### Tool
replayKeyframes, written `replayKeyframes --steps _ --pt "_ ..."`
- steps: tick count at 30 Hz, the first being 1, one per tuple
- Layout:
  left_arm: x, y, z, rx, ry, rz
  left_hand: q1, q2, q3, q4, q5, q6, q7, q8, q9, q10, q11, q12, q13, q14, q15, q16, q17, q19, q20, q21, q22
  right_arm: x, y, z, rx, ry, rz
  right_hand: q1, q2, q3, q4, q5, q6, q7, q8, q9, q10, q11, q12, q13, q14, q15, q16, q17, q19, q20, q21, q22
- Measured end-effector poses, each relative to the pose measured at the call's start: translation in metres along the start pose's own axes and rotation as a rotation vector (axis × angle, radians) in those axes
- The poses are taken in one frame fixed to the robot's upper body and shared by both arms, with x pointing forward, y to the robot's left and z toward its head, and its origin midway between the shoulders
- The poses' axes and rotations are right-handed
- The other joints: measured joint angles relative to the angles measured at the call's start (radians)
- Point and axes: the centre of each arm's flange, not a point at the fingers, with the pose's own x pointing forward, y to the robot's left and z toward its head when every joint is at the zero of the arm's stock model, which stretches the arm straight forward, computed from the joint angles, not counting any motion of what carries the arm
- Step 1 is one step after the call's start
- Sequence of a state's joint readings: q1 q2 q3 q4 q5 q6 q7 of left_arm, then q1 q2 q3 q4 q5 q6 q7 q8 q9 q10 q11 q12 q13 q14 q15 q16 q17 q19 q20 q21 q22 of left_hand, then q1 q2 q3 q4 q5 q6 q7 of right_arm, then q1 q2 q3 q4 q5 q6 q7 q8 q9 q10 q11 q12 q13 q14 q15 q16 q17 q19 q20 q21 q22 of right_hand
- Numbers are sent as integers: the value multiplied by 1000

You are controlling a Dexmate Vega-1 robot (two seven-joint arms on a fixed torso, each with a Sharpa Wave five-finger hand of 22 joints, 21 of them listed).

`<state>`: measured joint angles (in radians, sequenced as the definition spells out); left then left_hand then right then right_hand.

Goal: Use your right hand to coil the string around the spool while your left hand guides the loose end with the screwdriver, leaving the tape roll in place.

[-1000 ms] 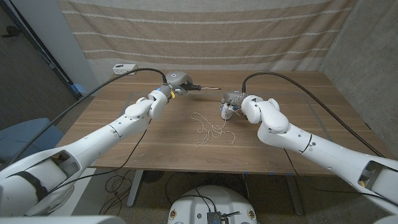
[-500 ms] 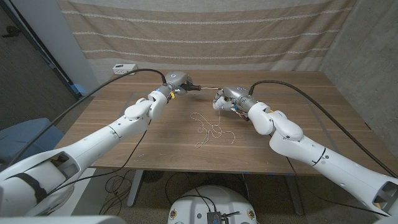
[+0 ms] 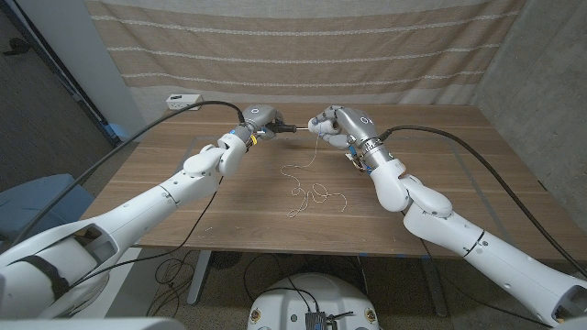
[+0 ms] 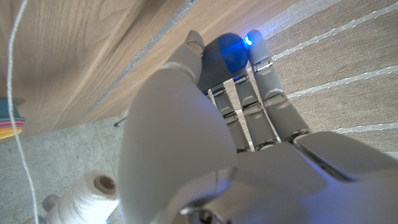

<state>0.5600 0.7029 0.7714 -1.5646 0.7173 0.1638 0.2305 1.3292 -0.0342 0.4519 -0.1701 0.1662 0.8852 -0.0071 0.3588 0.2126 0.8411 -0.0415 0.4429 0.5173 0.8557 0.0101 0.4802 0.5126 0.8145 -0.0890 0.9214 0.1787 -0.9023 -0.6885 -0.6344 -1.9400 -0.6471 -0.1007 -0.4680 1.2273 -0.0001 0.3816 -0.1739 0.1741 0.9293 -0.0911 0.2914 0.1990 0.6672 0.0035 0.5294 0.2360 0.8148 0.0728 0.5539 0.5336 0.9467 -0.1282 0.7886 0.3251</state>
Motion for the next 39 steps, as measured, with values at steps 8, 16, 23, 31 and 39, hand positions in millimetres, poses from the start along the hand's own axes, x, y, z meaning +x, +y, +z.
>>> replayKeyframes --steps 8,16,23,31,39 --pt "1 -1 1 -24 -13 0 0 0 0 0 0 0 0 -5 0 0 0 -7 5 0 0 0 0 -6 -2 0 1 5 -8 6 37 -54 -87 2 -2 -4 4 0 0 0 -7 0 1 -1 0 0 0 0 -14 -1 -3 4 18 5" --pt "4 2 2 -64 -44 7 4 -4 0 0 -1 14 1 -9 -1 5 -5 -7 5 0 0 -1 5 -6 -2 0 1 20 -14 15 63 -132 -136 9 -9 -6 8 0 9 -2 -12 0 1 -1 -5 0 2 -2 -23 -6 -9 9 33 7" --pt "5 4 6 -100 -75 2 4 -4 0 0 -3 14 1 -15 -1 5 -5 -14 10 0 0 -3 10 -10 -2 8 1 35 -18 22 70 -188 -158 9 -9 -8 14 0 9 -2 -17 0 7 3 -12 0 2 -2 -30 -7 -13 13 48 12" --pt "4 5 9 -125 -103 -17 3 -3 0 0 0 14 1 -11 -2 5 -5 -15 14 0 0 -5 10 -11 0 8 1 54 -23 25 67 -229 -181 12 -12 -8 14 0 9 -1 -18 0 7 3 -16 0 2 -2 -37 -7 -16 16 57 12" --pt "1 9 12 -152 -134 -37 2 -2 0 0 5 14 1 -11 -1 11 0 -17 14 0 0 -9 10 -13 2 15 0 70 -28 22 62 -247 -211 17 -17 -10 20 4 11 0 -26 0 10 0 -20 0 2 -2 -44 -3 -21 21 70 13"
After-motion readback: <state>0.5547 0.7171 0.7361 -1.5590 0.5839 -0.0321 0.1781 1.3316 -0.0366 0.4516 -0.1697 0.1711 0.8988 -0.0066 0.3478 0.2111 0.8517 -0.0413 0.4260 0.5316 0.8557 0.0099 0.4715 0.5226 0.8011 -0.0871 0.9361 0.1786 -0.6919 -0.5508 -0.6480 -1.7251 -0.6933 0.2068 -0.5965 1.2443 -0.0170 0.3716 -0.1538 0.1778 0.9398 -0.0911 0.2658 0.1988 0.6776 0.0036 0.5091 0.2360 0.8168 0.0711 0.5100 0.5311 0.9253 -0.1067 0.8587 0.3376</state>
